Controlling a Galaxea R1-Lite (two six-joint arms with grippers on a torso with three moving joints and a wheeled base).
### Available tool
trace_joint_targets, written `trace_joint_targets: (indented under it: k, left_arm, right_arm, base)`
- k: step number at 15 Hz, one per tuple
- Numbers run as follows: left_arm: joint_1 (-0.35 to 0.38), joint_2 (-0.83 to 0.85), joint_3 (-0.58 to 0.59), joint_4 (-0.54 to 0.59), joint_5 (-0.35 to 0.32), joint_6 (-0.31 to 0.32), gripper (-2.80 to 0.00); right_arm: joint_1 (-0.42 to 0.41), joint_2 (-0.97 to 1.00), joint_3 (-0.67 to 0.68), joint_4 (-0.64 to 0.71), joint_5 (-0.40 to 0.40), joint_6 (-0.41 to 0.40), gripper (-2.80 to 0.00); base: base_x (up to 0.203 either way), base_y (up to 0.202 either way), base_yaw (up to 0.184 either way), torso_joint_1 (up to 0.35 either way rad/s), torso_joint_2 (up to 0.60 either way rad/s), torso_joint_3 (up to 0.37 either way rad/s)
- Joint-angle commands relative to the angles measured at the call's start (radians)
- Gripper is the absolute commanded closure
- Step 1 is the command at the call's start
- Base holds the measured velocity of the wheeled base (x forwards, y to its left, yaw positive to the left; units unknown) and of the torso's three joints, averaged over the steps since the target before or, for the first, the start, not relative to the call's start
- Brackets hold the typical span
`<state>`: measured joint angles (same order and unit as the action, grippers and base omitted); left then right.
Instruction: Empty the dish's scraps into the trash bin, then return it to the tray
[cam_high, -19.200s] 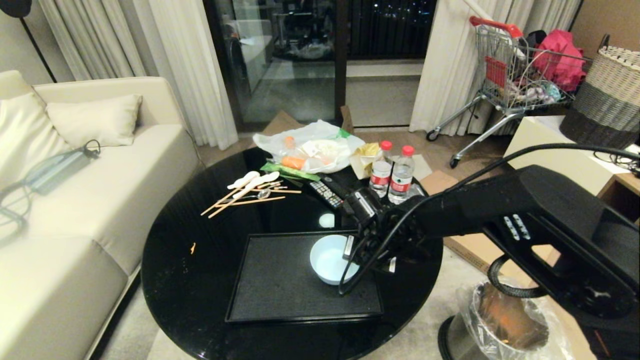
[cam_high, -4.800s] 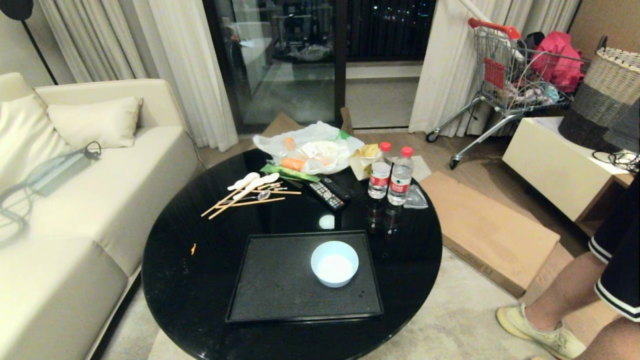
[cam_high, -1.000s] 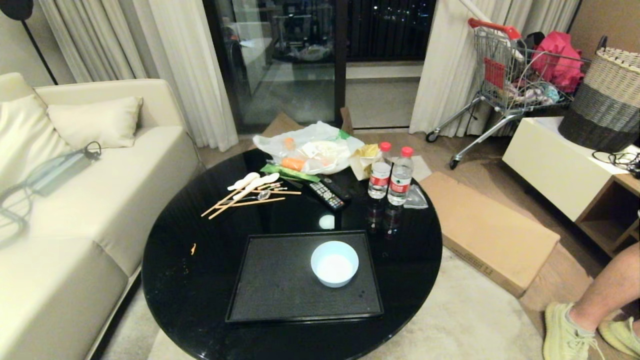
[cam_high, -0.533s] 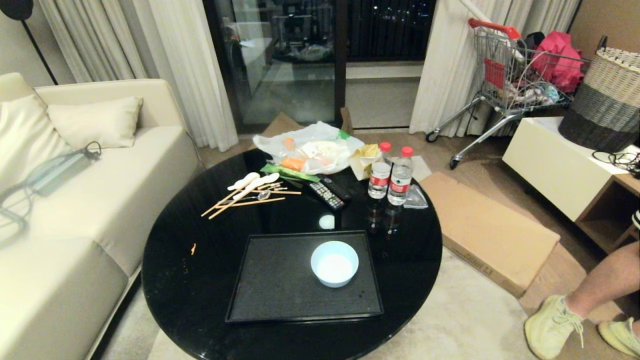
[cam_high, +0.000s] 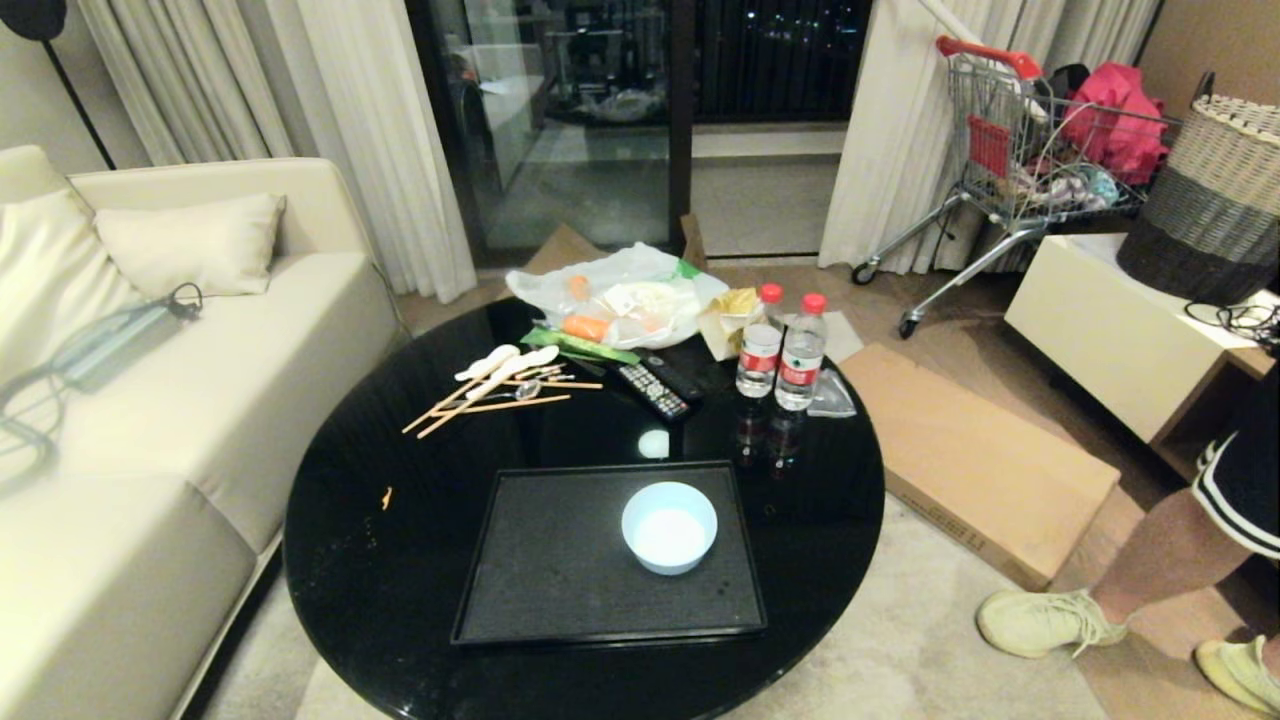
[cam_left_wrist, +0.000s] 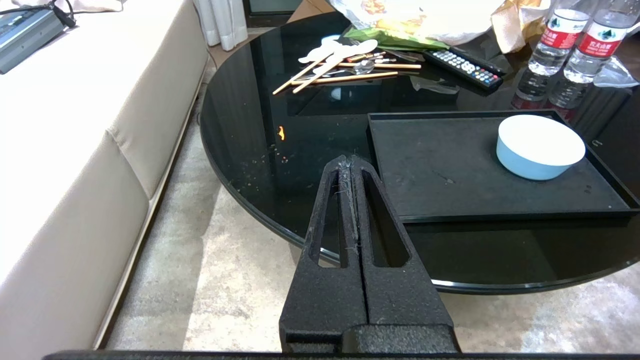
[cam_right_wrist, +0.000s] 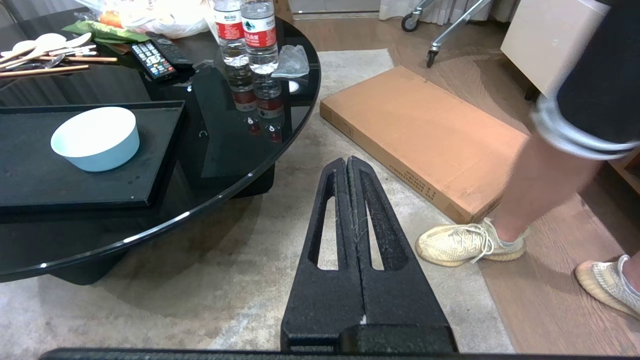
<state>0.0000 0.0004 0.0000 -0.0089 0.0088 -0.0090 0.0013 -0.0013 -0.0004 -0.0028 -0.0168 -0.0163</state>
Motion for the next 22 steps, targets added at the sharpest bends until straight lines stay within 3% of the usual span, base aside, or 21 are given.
trace_joint_targets:
  k: [1, 22]
  left_arm:
    - [0.000, 0.000, 0.000, 0.000, 0.000, 0.000, 0.00]
    - [0.000, 0.000, 0.000, 0.000, 0.000, 0.000, 0.00]
  right_arm:
    - [0.000, 0.001, -0.001, 0.000, 0.000, -0.001, 0.00]
    - [0.000, 0.001, 0.000, 0.000, 0.000, -0.001, 0.00]
  base:
    - [0.000, 0.000, 0.000, 0.000, 0.00, 0.000]
    - [0.000, 0.000, 0.000, 0.000, 0.00, 0.000]
